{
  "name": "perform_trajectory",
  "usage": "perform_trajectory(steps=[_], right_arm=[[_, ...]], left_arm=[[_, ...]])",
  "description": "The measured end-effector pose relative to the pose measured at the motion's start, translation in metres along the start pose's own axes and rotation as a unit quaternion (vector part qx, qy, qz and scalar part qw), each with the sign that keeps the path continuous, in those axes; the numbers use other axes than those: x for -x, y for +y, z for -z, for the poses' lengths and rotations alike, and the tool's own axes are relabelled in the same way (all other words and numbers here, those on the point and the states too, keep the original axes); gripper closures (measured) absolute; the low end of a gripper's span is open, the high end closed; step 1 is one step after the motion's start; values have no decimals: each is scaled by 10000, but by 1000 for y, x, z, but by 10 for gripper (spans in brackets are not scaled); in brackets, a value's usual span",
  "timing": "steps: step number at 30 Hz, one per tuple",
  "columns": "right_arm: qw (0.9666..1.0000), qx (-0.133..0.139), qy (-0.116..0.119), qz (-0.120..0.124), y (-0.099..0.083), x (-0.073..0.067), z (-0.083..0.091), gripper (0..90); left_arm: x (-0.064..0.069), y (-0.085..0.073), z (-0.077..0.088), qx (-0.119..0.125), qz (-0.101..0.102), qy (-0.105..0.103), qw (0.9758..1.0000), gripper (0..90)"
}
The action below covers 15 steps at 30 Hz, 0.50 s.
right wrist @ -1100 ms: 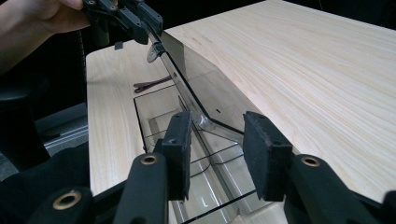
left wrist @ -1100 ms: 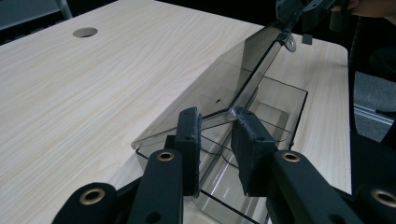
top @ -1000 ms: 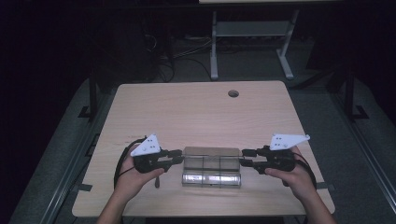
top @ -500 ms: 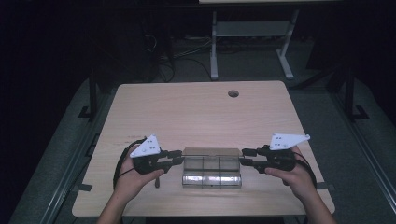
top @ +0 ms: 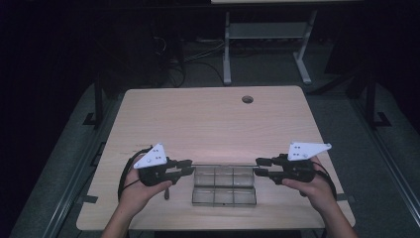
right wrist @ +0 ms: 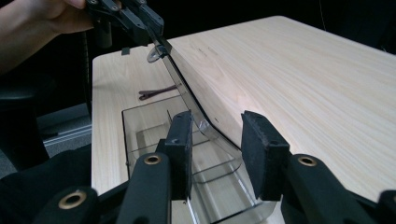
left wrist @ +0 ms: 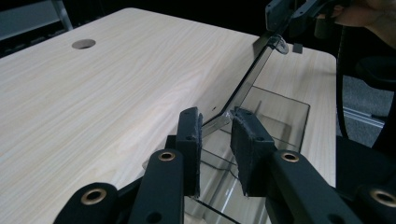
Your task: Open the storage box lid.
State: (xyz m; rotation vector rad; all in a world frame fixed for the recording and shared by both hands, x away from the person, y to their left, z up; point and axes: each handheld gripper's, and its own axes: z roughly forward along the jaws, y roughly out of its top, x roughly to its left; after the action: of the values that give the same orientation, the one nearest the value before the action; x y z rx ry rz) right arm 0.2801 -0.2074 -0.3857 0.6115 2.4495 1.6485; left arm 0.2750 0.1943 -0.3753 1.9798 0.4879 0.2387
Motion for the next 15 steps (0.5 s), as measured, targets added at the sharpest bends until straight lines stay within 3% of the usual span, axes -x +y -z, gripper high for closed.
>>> perform_trajectory(steps=[6,15], right_arm=[[9997,55,144,169,5,3,-5,670],[9994,204,204,209,10,14,-7,701]], left_arm=[[-2,2,0,37,-13,4,10000,751],[-7,7,1,93,-30,21,9999,759]])
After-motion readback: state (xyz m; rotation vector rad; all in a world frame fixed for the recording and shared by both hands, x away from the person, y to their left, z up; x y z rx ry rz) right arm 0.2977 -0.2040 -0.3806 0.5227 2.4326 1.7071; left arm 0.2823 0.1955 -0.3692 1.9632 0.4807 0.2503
